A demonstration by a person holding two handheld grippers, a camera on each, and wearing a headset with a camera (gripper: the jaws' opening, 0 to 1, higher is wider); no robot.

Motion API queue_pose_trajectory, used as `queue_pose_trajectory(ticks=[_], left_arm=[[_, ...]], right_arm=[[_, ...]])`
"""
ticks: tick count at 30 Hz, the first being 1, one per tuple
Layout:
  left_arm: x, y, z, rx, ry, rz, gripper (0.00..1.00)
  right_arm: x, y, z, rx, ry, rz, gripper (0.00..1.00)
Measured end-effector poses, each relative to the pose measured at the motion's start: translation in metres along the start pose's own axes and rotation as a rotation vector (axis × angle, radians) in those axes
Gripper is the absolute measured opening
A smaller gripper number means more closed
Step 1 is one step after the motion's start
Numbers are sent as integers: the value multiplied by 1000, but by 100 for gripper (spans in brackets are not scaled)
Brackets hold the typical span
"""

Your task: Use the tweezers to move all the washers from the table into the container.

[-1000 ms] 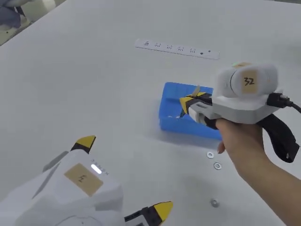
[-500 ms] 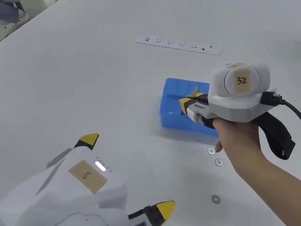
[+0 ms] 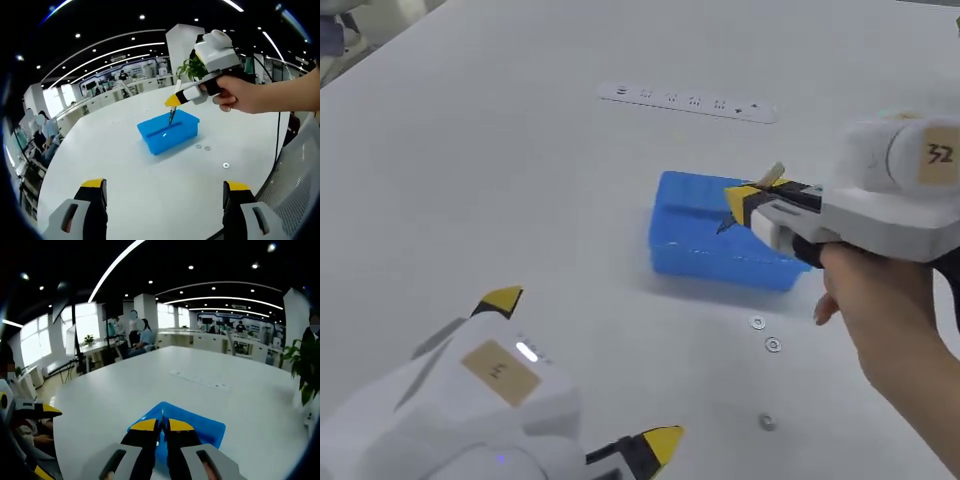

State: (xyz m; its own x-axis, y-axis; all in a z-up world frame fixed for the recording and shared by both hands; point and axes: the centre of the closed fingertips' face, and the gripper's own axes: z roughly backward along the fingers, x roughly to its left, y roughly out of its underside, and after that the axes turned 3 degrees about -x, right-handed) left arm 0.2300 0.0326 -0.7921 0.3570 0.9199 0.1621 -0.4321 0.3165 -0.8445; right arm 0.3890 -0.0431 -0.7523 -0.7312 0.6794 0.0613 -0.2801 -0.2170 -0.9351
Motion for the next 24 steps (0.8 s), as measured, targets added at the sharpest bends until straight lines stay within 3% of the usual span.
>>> queue_pose_trajectory(ticks=[7,12,16,24], left_arm=[[1,0,0,-2,-5,1,99],[3,1,0,1,-10,4,99],[2,1,0,3,-8,1,99],[3,3,0,10,-8,4,99]], right_arm=[[2,4,29,3,12,-6,3],[1,20,42,39,29,20,3],[3,40,44,73,27,-6,3],[0,71,33,152,22,36,3]])
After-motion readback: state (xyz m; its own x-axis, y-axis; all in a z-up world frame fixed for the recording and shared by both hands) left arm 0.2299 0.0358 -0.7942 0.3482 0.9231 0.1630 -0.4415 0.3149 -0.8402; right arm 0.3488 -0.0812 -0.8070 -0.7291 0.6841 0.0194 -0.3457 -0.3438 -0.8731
